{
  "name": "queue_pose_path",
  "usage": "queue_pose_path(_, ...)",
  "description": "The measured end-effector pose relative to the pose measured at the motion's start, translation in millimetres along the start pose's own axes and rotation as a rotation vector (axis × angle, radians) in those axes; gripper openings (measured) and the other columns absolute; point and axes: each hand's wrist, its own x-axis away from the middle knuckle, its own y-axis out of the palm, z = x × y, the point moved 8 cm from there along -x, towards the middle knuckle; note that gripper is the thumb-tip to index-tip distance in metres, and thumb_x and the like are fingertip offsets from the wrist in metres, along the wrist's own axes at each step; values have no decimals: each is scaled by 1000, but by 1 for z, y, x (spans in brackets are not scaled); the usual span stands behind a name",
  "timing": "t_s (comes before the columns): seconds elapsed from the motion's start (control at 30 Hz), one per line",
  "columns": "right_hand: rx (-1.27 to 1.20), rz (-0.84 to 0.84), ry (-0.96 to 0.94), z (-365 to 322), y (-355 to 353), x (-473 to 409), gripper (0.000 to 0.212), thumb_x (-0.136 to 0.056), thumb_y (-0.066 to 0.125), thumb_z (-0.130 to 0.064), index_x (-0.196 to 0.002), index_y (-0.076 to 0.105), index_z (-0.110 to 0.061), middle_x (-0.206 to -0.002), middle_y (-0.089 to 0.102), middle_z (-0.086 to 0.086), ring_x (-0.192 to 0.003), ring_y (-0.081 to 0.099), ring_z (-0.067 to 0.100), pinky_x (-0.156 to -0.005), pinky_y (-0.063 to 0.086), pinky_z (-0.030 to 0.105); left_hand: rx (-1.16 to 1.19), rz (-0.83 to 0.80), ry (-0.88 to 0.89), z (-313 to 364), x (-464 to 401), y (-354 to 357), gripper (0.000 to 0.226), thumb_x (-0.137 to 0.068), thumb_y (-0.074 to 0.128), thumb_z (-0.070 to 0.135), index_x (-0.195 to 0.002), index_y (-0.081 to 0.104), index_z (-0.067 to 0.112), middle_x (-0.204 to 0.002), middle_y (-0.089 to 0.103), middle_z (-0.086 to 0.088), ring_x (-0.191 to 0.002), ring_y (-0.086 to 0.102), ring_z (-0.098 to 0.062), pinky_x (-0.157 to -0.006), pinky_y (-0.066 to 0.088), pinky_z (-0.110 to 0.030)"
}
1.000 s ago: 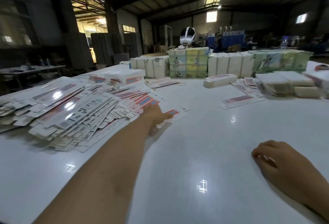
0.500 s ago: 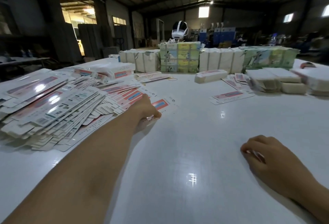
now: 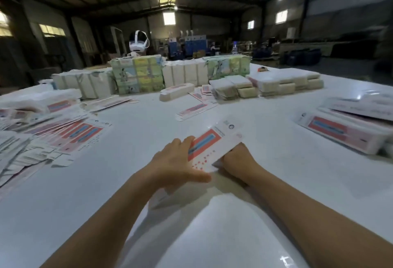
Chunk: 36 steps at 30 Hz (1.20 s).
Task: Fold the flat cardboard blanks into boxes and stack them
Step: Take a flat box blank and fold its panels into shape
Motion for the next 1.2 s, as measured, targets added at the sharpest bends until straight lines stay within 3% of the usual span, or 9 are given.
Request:
queue_pose_path(0.17, -85, 23, -77, -5, -5, 3, 17, -86, 61, 2, -98, 66, -9, -94, 71, 7, -88, 70, 25, -74, 59, 34, -70, 183, 96, 5, 8, -4, 92, -58, 70, 64, -136, 26, 39, -104, 43, 15, -91, 55, -9, -74, 57, -30)
queue_pose_path(0.27, -496, -10, 64, 0, -6, 0, 23, -98, 45, -8, -96, 67, -10, -87, 74, 11, -83, 72, 29, -62, 59, 34, -85, 200, 78, -6, 16, -11, 97, -56, 72, 61, -138, 24, 39, -101, 40, 17, -90, 54, -10, -68, 56, -24)
queue_pose_path(0.37, -858, -157, 253, 5, 3, 4, 30, -98, 48, -27, -92, 73, -13, -86, 72, 13, -83, 72, 29, -51, 57, 31, -121, 199, 67, -9, 20, -16, 93, -61, 73, 55, -138, 25, 36, -102, 40, 16, -93, 54, -11, -72, 56, -26)
queue_pose_path(0.47, -1033, -368, 296, -2, 20, 10, 36, -81, 55, -44, -91, 77, -18, -93, 70, 12, -84, 71, 29, -49, 58, 36, -32, 178, 59, -6, 21, -14, 89, -65, 77, 47, -137, 26, 36, -108, 42, 14, -96, 54, -13, -71, 56, -24)
queue_pose_path(0.63, -1046, -469, 240, -8, 30, 13, 34, -79, 54, -35, -95, 76, -13, -101, 68, 18, -78, 71, 31, -50, 58, 35, 37, 155, 78, 3, 24, -10, 82, -59, 68, 48, -131, 30, 35, -113, 44, 10, -102, 52, -16, -79, 57, -32)
queue_pose_path(0.77, -971, -459, 171, -9, 24, 11, 37, -78, 54, -13, -112, 59, 0, -98, 68, 24, -75, 72, 31, -51, 59, 31, -90, 230, 83, 4, 25, -14, 86, -66, 66, 58, -138, 26, 34, -119, 43, 10, -104, 47, -11, -88, 51, -37)
queue_pose_path(0.93, -909, -622, 159, -17, 29, 18, 67, -43, 92, -8, -105, 69, -2, -104, 68, 24, -91, 69, 38, -53, 59, 33, -219, 323, 148, 14, 28, -15, 92, -64, 63, 72, -140, 24, 36, -121, 42, 14, -98, 41, -8, -88, 44, -27)
queue_pose_path(1.07, -929, -661, 231, -12, 30, 24, 55, -46, 92, -12, -98, 75, -8, -106, 67, 22, -92, 69, 37, -54, 59, 35, -326, 396, 201, 25, 36, -19, 93, -62, 61, 75, -138, 29, 30, -116, 48, 11, -90, 40, -7, -75, 36, -20)
queue_pose_path(1.2, -699, -502, 135, -5, 28, 15, 16, -76, 62, -9, -91, 65, -4, -85, 65, 19, -60, 66, 23, -40, 52, 26, -535, 481, 296, 41, 45, -27, 76, -67, 64, 69, -127, 49, 24, -109, 60, 6, -86, 51, -12, -70, 37, -23)
